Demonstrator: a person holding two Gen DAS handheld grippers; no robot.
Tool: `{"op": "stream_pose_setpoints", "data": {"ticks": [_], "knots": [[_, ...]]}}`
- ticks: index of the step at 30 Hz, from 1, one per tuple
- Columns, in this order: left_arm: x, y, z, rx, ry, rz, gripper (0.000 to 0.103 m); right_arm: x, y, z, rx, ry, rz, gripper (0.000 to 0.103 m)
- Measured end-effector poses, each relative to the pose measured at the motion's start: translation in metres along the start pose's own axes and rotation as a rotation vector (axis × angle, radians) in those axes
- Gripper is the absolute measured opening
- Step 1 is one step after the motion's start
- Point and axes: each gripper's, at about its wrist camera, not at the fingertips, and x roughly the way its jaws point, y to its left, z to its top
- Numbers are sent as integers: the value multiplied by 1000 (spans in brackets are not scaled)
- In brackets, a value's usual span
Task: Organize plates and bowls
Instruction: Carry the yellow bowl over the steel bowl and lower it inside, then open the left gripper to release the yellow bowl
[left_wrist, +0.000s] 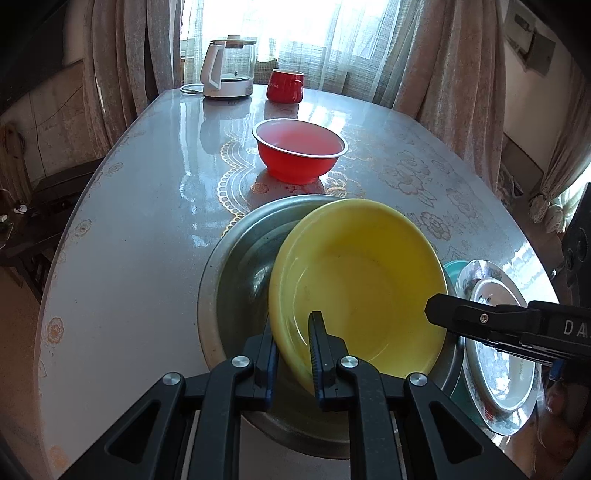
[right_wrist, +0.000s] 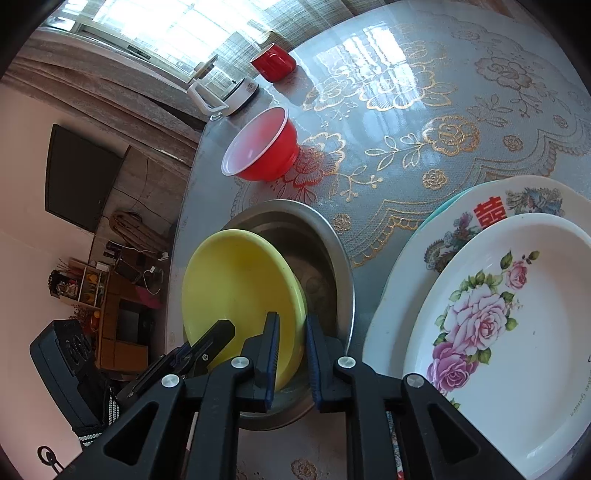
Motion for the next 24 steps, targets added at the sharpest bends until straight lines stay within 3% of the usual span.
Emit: {"op": "stream_pose_setpoints", "data": {"ticks": [3,8,20,22,24], "knots": [[1,-4,-1,29,-9,38,15,0,3,0,-5,3,-5,24],[2,-2,1,22,-14,46,16,1,3,1,-1,0,-8,24],[4,-6,3,21,-22,46,36,3,14,3,-63,-13,-70,28],[4,-7,4,21,-26,42,45,3,15,3,-62,-17,-72,30],[4,-7,4,20,-34,31,48,2,16,4,-71,-36,-63,30]]}}
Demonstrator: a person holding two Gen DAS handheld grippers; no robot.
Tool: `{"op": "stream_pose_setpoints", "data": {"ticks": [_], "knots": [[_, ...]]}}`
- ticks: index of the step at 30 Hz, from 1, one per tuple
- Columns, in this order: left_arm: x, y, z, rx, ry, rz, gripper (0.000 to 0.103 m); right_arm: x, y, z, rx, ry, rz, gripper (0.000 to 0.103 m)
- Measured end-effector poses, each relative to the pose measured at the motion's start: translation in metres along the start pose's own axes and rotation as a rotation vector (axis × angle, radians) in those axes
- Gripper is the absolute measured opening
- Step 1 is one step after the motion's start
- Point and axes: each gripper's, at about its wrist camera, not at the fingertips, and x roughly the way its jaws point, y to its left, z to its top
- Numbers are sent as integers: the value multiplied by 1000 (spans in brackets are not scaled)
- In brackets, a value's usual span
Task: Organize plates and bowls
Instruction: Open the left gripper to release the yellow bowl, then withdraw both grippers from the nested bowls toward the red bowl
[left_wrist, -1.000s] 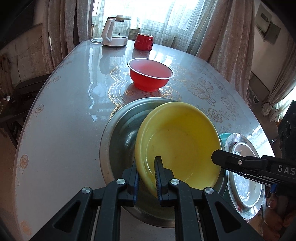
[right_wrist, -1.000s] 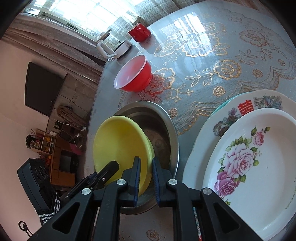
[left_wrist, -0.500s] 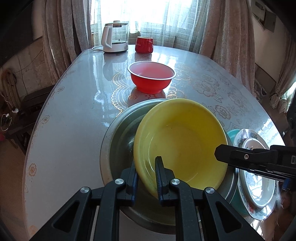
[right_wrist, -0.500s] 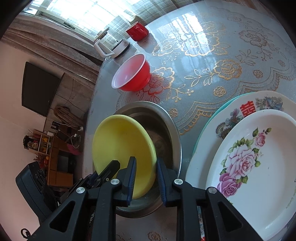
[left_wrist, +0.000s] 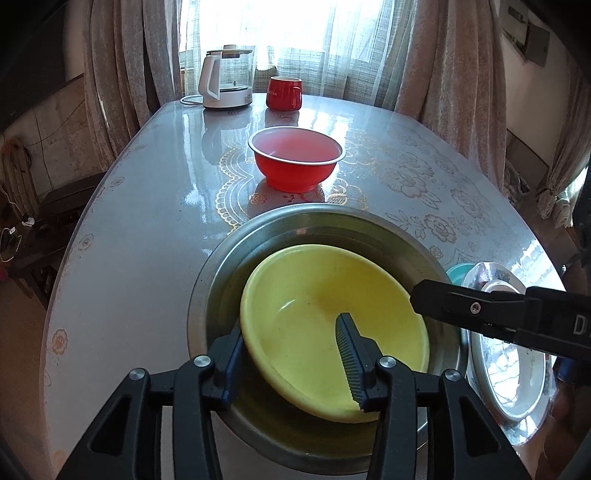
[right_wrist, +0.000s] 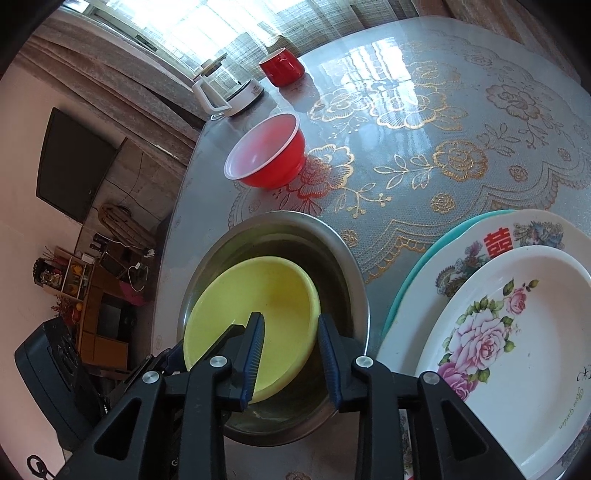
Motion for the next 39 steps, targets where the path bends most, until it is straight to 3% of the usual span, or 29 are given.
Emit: {"op": "stream_pose_setpoints", "data": {"ticks": [5,14,20,28,39], "knots": [[0,1,0,-9,-8,-5,49,-9,5,2,-35,-38,2,30],[-5,4,2,-36,-40,-22,49,-9,-5,1,17,-30,34,30],[-9,7,5,-53,-56,-16,55,-10,-4,-2,13,-28,44,30],[-17,11,11,-65,-84,-3,72,-10,-1,1,-2,-31,38,30],[-13,42,38,-190,-74,-6,75,-16,-2,23,-3,-66,-1,31]]}}
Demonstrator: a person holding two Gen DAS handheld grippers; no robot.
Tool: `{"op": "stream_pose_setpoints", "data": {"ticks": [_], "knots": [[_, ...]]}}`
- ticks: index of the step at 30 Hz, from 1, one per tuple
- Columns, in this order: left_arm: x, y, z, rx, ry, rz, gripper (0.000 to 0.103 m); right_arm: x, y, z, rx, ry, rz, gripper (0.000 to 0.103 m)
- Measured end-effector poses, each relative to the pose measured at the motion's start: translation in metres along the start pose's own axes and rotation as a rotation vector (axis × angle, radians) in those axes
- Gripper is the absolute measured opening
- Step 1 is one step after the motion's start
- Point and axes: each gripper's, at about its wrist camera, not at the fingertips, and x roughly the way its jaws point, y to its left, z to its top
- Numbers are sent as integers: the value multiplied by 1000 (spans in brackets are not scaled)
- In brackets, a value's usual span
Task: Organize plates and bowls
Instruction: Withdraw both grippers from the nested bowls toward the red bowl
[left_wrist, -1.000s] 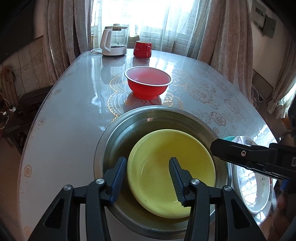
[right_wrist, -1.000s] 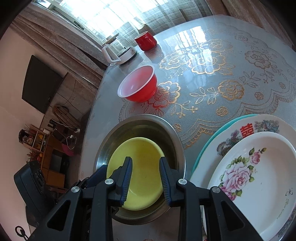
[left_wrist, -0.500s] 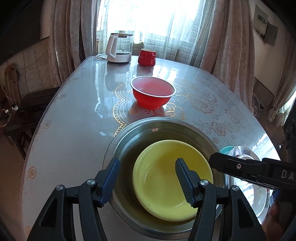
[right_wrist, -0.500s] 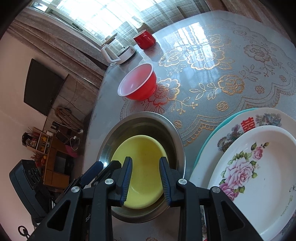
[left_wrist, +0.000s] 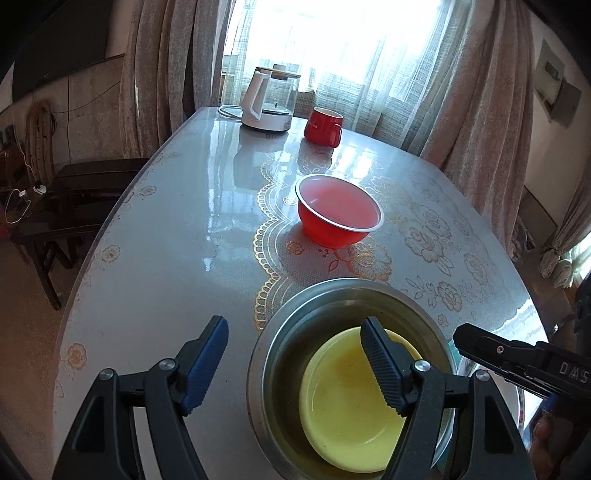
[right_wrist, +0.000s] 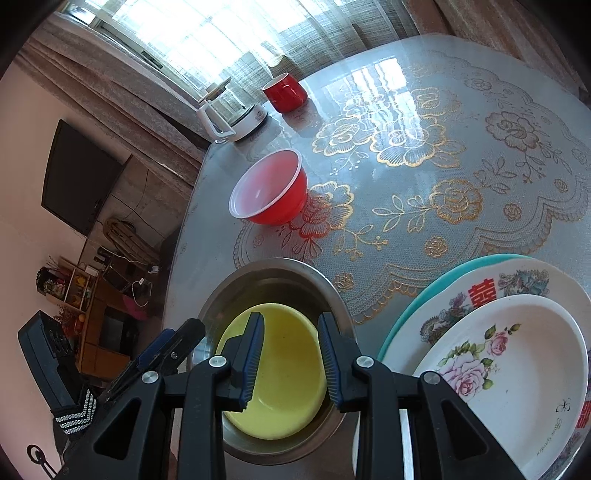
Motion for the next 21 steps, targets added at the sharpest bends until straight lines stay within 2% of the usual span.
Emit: {"op": "stream_pose_setpoints", "data": {"ticks": [6,12,21], "knots": [[11,15,23,-53,13,15,77,5,0,24,3,-11,-28,31],[30,23,48,-87,40,14,77,25,2,56,10,14,-54,31],[61,20,92,-92,85,17,76,63,-2,97,70,55,-28,31]]}}
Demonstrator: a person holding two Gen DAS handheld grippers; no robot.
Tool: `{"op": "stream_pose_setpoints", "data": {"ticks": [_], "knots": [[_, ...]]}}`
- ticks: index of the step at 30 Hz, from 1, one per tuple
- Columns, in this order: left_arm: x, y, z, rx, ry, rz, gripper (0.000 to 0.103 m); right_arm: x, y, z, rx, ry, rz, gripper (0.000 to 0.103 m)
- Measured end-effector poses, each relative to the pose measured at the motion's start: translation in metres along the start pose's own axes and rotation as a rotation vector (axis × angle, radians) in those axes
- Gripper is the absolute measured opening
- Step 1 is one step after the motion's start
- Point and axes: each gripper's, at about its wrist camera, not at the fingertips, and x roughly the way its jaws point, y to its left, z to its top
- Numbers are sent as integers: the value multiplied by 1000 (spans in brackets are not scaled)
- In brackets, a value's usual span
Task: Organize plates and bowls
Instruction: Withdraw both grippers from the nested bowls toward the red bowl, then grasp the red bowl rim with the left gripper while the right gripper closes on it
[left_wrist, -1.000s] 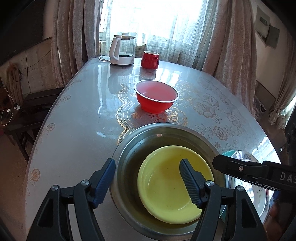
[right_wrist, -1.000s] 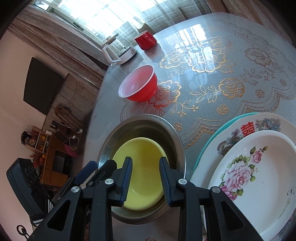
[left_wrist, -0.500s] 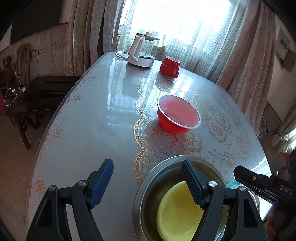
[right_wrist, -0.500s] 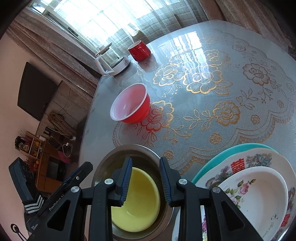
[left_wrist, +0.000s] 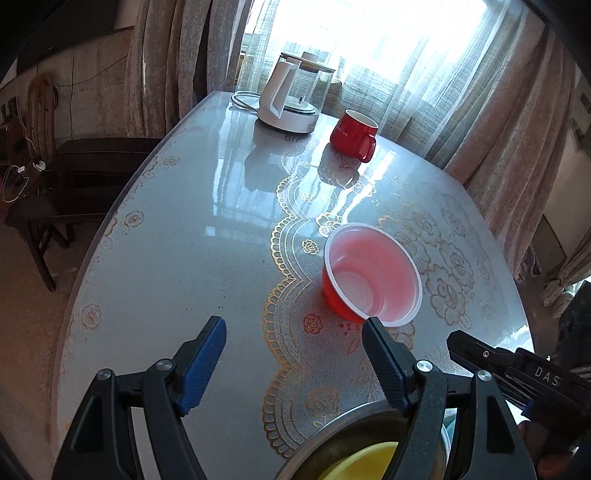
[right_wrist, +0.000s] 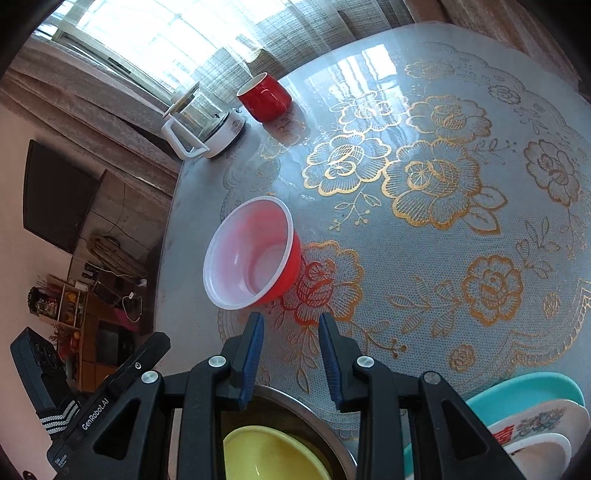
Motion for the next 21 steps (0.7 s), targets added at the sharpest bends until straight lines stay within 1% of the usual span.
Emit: {"op": "stream_pose_setpoints", "data": {"ticks": [2,5,6,8,10,11,13,15,17,18,19,21], "knots": [[9,-4,9,6,11,-6,76,8,2,9,10,5,3,31],[25,-8,21,17,33,15,74,22,3,22,40,19,8,31],[31,-10,25,20,43,23,71,26,3,26,52,26,10,31],[41,-12,30,25,59,19,69,35,2,33,67,33,3,31],[52,-14,35,22,78,32,60,43,-1,38,88,36,-2,31],[57,-14,36,21,87,29,59,47,-2,39,97,43,5,31],[64,-15,36,21,108,16,52,55,-4,41,114,57,21,31],[66,-17,35,32,107,3,51,59,-4,42,117,62,37,31],[68,-20,34,54,100,13,47,62,-3,41,105,65,27,31],[70,-22,33,65,100,16,43,63,-2,41,104,64,30,30],[71,-22,32,72,101,17,39,65,-2,41,100,66,34,29],[73,-24,30,80,104,8,33,66,-2,39,89,71,29,21]]}}
